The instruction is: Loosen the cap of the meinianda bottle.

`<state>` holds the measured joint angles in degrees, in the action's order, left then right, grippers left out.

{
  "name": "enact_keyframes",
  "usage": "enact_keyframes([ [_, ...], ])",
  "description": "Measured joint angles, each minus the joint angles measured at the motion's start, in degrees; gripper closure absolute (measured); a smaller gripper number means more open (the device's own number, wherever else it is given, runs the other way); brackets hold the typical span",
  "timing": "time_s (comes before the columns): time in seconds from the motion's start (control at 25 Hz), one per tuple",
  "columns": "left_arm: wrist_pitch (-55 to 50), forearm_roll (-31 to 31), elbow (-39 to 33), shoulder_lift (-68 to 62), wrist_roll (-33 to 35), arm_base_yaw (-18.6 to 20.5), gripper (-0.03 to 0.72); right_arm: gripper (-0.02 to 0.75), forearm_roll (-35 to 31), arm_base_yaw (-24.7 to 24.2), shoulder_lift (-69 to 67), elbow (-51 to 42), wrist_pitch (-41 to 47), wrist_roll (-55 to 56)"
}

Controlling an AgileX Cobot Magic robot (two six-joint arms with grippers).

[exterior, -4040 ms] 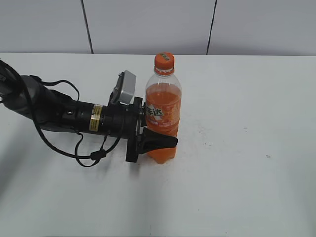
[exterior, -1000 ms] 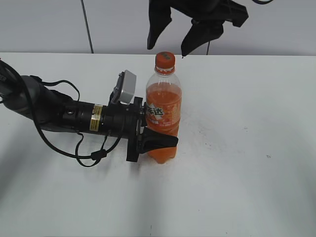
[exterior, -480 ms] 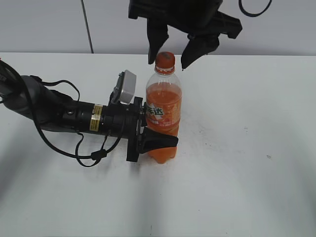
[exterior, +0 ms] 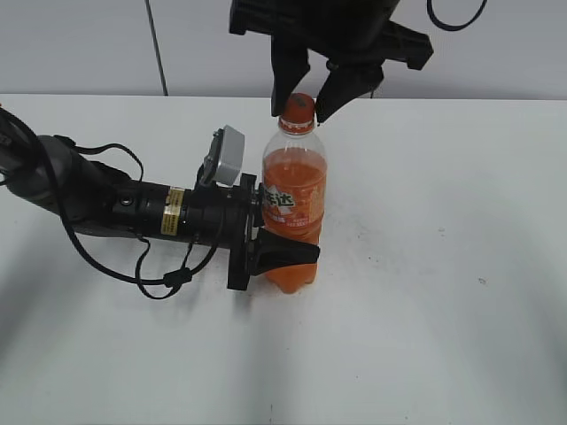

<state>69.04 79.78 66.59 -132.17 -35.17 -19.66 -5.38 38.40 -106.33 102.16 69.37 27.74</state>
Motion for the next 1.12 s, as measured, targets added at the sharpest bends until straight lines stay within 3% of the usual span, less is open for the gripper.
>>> enact_keyframes([
  [0.12, -0.05, -0.11, 0.0, 0.0, 0.0, -0.06, 0.288, 0.458, -0.09, 0.06, 0.0, 0.0, -0.05, -1.37],
  [0.36, -0.05, -0.13, 0.0, 0.0, 0.0, -0.06, 0.288, 0.458, -0.21, 0.06, 0.0, 0.13, -0.05, -10.18],
  [0.72, -0.11, -0.03, 0.0, 0.0, 0.0, -0.06, 0.288, 0.459, -1.5, 0.06, -0.04, 0.13, 0.0, -47.54],
  [1.12, -0.05, 0.96, 0.12, 0.0, 0.0, -0.06, 0.288, 0.464, -1.75, 0.06, -0.04, 0.29, 0.41, -75.25],
])
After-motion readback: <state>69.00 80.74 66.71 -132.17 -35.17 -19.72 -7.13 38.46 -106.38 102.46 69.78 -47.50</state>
